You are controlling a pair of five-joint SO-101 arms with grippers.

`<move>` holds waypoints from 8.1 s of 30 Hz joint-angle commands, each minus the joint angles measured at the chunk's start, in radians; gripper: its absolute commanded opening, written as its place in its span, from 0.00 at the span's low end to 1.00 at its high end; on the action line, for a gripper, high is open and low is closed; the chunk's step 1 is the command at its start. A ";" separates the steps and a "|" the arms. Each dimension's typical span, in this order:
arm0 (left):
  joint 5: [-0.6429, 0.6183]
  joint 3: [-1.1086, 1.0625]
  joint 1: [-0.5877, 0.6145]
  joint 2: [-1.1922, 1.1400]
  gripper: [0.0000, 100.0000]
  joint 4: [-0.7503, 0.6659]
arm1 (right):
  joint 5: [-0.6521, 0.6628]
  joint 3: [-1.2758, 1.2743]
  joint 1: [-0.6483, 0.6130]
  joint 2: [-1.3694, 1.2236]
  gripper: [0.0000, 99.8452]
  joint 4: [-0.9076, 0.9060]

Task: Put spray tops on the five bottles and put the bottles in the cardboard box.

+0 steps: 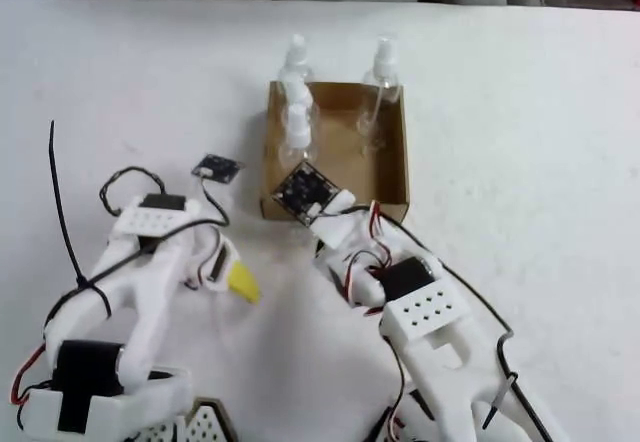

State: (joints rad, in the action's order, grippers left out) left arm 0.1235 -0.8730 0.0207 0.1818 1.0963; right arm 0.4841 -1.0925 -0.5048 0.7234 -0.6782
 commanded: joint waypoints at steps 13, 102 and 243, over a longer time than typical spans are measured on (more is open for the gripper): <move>-0.236 0.084 -0.085 -0.082 0.18 -0.054 | 0.012 0.006 0.015 0.025 0.04 0.012; -0.192 0.100 0.259 0.015 0.13 -0.247 | 0.003 -0.044 -0.024 0.200 0.02 -0.131; -0.130 0.388 0.326 -0.286 0.13 -0.081 | -0.040 0.295 0.863 -0.291 0.02 -0.346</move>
State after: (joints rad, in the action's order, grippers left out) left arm -0.0621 -0.4910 0.3751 -0.1189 0.9889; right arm 0.4549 -0.7948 0.2378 0.3982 -1.0633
